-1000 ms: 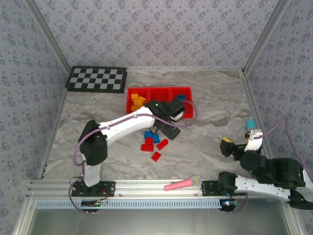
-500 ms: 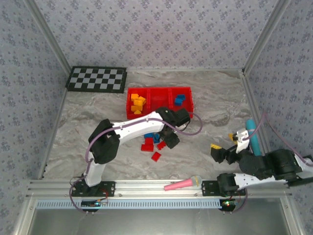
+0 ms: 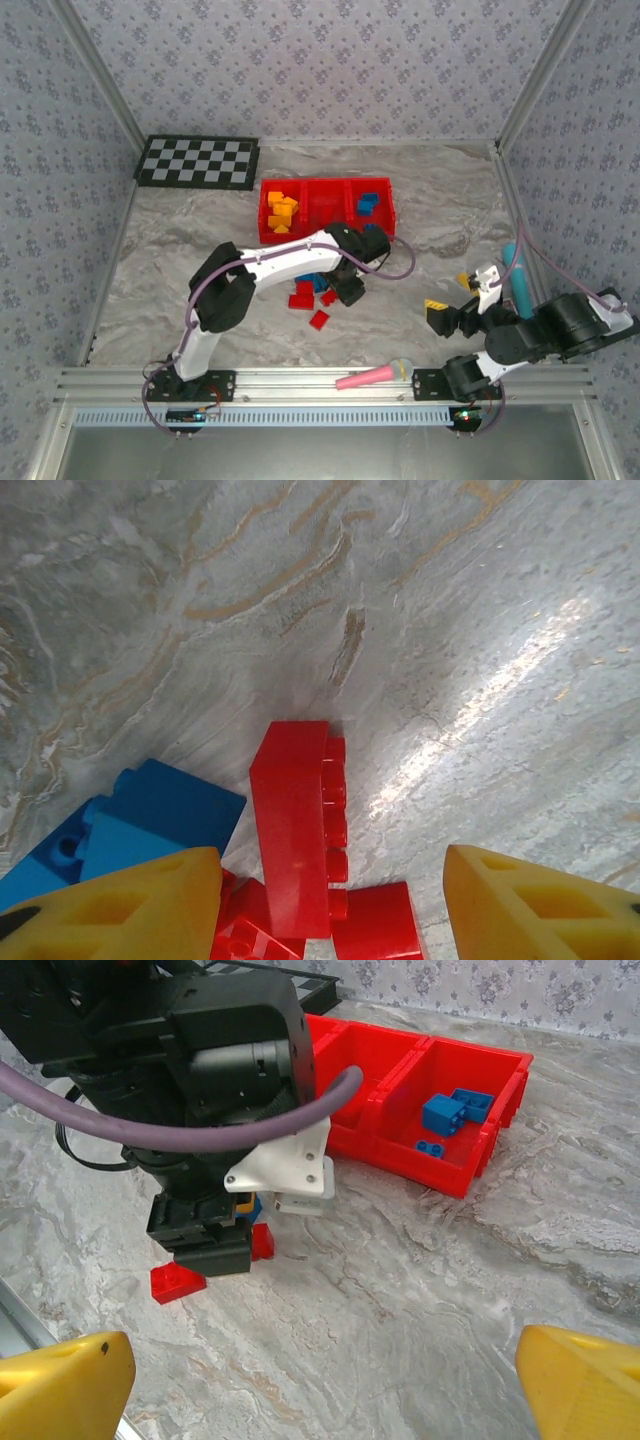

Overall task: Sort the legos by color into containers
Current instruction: Pick up the lego from the center of the table.

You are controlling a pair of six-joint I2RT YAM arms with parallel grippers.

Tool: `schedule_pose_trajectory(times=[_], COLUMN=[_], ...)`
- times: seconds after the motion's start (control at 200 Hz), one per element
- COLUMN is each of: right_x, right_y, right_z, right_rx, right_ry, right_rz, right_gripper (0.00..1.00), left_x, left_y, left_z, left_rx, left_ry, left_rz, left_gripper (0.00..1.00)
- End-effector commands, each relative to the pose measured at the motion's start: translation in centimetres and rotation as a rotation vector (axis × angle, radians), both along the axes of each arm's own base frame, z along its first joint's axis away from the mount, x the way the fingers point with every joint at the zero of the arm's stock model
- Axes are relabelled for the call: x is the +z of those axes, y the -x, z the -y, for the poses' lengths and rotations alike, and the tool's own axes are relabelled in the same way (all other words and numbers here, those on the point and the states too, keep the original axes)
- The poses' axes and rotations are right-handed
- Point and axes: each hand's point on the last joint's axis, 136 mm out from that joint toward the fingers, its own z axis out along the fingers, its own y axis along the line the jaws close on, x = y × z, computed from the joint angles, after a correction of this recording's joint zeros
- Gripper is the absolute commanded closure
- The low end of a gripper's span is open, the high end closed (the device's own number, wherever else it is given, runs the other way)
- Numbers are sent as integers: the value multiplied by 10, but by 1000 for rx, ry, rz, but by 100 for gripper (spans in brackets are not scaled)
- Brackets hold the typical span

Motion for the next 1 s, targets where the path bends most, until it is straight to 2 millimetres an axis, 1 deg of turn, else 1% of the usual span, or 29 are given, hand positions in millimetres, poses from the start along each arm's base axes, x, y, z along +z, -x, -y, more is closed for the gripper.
schedule_pose_trajectory(times=[0.0,0.265,0.435,0.56,0.7,0.795,0.81,0.825,0.87,0.925,0.945,0.975,0.995], right_x=[6,5,-3,-7,-14,-28,-32,-35,-47,-58,-60,-56,-55], right_y=[-4,-2,7,11,27,33,36,33,33,24,18,6,5], right_z=[3,-4,-21,-28,-57,-75,-80,-82,-95,-107,-110,-117,-123], right_rx=[-26,-31,8,23,102,113,132,115,133,118,105,99,120], right_ry=[3,23,35,30,66,157,175,189,221,204,196,174,158], right_rz=[18,24,25,8,5,-59,-82,-103,-196,-321,-347,-341,-357], right_gripper=[0,0,0,0,0,0,0,0,0,0,1,2,2], left_x=[-2,-15,-22,-26,-31,-33,-32,-32,-30,-26,-25,-23,-21], left_y=[6,3,1,-3,-5,-6,-6,-7,-8,-9,-9,-10,-11], left_z=[2,1,2,0,-2,-2,-2,-2,-1,0,0,1,0], left_rx=[-7,-18,-19,-7,14,23,26,29,34,42,43,48,49], left_ry=[-12,-52,-65,-83,-90,-95,-94,-92,-86,-77,-74,-68,-65], left_rz=[-30,-26,-33,-35,-44,-44,-42,-38,-34,-24,-21,-14,-9], left_gripper=[43,44,46,50,55,64,65,67,70,75,76,78,80])
